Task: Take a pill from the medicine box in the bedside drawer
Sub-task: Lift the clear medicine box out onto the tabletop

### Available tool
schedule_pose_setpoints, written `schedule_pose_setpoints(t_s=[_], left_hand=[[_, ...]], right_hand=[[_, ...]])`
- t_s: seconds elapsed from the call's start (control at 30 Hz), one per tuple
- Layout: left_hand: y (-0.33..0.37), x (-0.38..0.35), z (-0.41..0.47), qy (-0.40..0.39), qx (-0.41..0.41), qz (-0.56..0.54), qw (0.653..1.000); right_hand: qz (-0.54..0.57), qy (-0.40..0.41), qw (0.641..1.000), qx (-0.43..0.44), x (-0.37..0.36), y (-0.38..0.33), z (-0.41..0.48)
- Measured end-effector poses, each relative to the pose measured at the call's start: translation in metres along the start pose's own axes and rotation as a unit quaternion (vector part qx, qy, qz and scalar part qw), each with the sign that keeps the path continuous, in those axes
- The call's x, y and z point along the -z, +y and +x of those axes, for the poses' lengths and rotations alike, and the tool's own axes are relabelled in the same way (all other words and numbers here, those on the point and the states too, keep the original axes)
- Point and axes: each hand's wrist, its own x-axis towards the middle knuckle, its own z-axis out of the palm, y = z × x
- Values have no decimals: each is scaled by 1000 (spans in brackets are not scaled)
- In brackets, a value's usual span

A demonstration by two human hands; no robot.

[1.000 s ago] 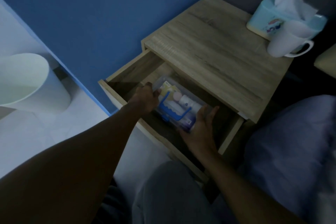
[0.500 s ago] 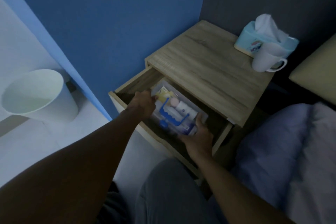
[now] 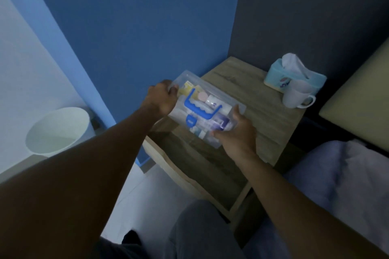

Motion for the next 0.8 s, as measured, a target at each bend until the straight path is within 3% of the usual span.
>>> schedule_pose_setpoints(t_s=[0.17, 0.4, 0.8], left_hand=[[12, -6, 44, 29, 25, -107, 994], [-4, -42, 104, 19, 27, -176, 984], [-30, -86, 159, -21, 21, -195, 980]], right_hand=[[-12, 36, 999, 15, 5, -16, 48], [6, 35, 999, 2, -10, -9, 115], [-107, 48, 993, 22, -30, 14, 164]])
